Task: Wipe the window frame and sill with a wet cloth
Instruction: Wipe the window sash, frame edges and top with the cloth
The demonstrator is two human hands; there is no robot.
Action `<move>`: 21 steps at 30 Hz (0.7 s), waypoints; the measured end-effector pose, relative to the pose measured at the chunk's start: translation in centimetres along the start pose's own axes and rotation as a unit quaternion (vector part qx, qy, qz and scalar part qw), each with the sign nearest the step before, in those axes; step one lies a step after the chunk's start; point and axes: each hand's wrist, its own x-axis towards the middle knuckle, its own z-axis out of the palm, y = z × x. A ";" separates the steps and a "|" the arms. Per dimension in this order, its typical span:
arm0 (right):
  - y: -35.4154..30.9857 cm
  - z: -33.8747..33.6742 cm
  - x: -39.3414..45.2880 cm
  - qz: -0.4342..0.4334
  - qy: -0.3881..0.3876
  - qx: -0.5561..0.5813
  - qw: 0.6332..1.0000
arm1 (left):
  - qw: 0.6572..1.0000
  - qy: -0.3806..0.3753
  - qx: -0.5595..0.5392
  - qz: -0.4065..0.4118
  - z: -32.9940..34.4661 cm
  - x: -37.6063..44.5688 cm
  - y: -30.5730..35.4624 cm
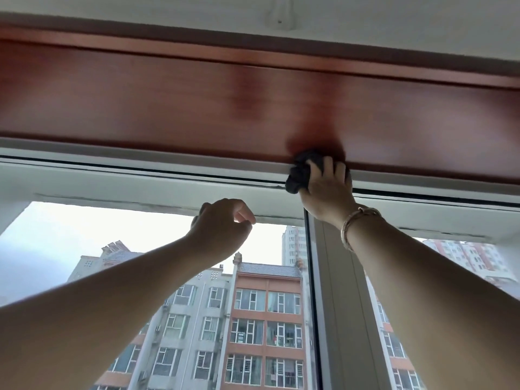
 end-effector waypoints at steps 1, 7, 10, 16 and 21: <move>0.0 0.1 0.2 -0.002 0.002 -0.001 1.000 | 1.000 -0.001 -0.003 0.002 0.1 0.0 0.1; 0.2 -0.1 -0.8 -0.004 -0.007 0.022 1.000 | 1.000 -0.010 -0.018 0.008 0.4 -0.7 0.1; 0.4 -0.3 -2.0 -0.004 -0.014 0.054 0.998 | 0.999 -0.011 -0.029 0.011 0.9 -1.1 0.3; 0.0 -0.1 -1.3 0.032 0.069 0.122 0.990 | 0.998 -0.030 -0.045 0.032 1.7 -1.3 2.3; -0.1 -0.5 -2.2 0.028 0.131 0.232 0.963 | 0.994 -0.103 -0.010 0.035 2.8 -1.6 3.9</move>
